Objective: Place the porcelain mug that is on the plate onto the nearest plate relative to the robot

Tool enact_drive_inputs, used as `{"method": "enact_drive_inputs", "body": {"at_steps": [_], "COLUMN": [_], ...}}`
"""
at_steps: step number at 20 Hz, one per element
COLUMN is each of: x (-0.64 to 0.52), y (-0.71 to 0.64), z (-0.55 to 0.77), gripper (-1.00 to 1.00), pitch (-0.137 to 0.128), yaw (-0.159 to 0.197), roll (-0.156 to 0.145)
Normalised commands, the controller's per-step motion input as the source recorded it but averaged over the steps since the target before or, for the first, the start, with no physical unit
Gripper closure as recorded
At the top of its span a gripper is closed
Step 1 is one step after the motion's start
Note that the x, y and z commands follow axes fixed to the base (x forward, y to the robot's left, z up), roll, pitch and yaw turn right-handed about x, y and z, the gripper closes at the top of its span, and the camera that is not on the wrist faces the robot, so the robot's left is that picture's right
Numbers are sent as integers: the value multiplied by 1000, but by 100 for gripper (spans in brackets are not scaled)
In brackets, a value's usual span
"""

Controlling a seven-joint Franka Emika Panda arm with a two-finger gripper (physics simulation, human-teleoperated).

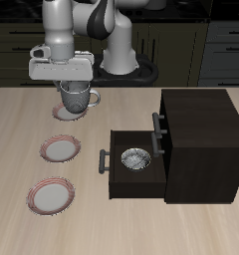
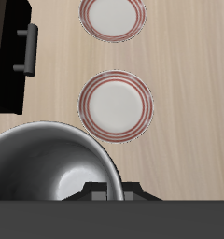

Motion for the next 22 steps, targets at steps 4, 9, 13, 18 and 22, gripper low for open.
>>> {"method": "enact_drive_inputs", "body": {"at_steps": [4, 9, 13, 18, 22], "x": [-430, -388, -310, -250, -265], "y": [90, 84, 6, -32, -179], "z": [-42, -61, 15, -37, 36], "gripper": [100, 100, 100, 100, 100], "pitch": [-70, -28, -12, -5, -20], "yaw": [38, 12, 4, 40, -25], "roll": [-18, 9, 16, 5, -20]}}
